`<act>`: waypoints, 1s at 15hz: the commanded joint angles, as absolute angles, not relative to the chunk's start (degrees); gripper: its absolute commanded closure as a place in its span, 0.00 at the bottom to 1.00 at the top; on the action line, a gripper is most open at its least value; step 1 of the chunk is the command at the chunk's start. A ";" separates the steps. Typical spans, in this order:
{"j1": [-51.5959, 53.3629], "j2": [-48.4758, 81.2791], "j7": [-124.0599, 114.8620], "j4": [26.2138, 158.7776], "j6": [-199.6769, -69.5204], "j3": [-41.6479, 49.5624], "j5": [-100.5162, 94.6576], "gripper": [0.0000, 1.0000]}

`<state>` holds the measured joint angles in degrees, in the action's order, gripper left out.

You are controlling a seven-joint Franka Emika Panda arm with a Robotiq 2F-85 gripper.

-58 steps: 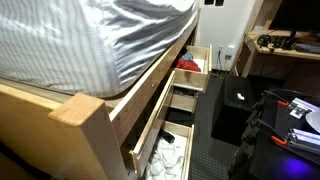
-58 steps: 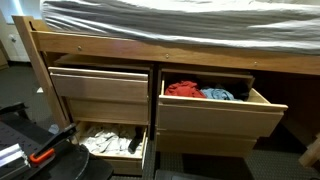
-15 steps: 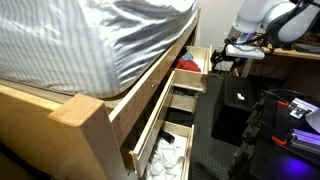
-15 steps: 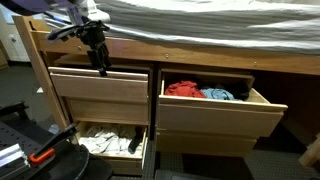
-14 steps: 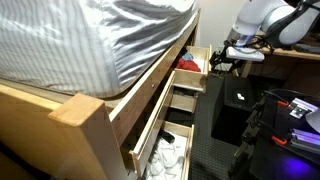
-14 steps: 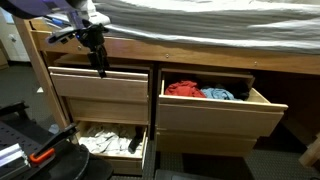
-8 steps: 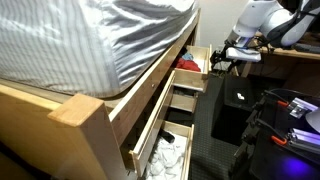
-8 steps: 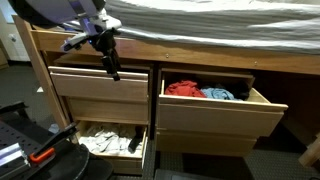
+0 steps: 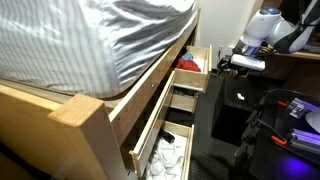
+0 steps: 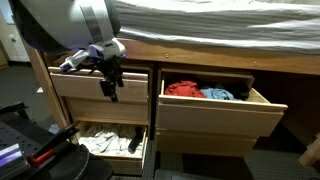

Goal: Open the left top drawer then close the right top drawer

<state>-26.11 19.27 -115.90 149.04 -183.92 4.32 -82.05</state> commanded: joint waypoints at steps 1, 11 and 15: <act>-26.69 22.11 -114.98 148.96 -184.39 5.32 -83.26 0.00; -18.56 34.78 -116.65 134.73 -181.24 -0.41 -80.52 0.00; -6.32 39.21 -124.51 119.94 -176.13 -1.75 -83.32 0.00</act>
